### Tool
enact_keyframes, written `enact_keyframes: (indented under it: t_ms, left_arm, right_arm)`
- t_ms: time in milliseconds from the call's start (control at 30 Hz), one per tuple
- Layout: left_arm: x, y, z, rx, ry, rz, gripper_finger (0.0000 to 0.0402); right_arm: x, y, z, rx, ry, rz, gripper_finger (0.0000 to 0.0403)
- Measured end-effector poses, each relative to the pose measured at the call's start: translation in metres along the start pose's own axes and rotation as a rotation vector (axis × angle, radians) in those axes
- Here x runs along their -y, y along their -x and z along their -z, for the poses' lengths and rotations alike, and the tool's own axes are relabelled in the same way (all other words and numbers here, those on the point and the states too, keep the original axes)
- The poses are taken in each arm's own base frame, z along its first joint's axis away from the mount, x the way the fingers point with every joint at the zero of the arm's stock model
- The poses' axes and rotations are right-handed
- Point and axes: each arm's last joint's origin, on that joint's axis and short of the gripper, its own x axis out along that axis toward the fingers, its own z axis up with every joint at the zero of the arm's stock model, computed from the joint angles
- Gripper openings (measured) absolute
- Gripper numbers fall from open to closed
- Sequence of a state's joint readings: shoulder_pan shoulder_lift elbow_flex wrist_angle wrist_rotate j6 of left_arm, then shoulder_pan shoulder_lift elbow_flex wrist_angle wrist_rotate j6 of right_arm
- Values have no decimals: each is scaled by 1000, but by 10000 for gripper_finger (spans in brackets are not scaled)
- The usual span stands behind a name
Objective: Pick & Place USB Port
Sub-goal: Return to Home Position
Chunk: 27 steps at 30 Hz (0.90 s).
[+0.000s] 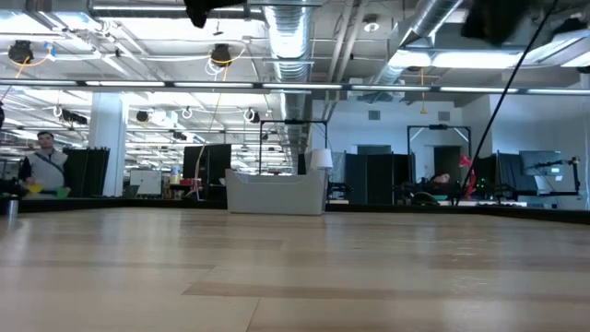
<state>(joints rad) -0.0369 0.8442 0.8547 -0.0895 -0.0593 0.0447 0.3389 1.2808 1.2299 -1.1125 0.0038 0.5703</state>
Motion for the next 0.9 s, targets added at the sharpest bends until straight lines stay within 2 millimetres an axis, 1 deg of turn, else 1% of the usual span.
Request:
enact_keyframes:
  t_ms: [200,333,433,567,667,800,900]
  left_arm:
    - [8,20,-10,74,1,53,136]
    - [12,32,-15,115,-3,88,136]
    - [14,42,-18,139,-42,110,136]
    - [14,60,-19,162,-53,127,136]
    - [13,70,-19,163,-54,140,136]
    - [15,75,-19,168,-67,161,133]
    - [18,76,-19,170,-74,187,122]
  right_arm:
    - [-12,41,-19,288,194,166,98]
    - [-23,61,-22,441,314,258,98]
    - [-29,72,-17,544,371,309,98]
    - [-31,89,-3,637,380,371,98]
    - [-30,102,8,681,390,344,98]
    - [-29,113,18,709,428,307,98]
    - [-27,120,23,722,465,293,98]
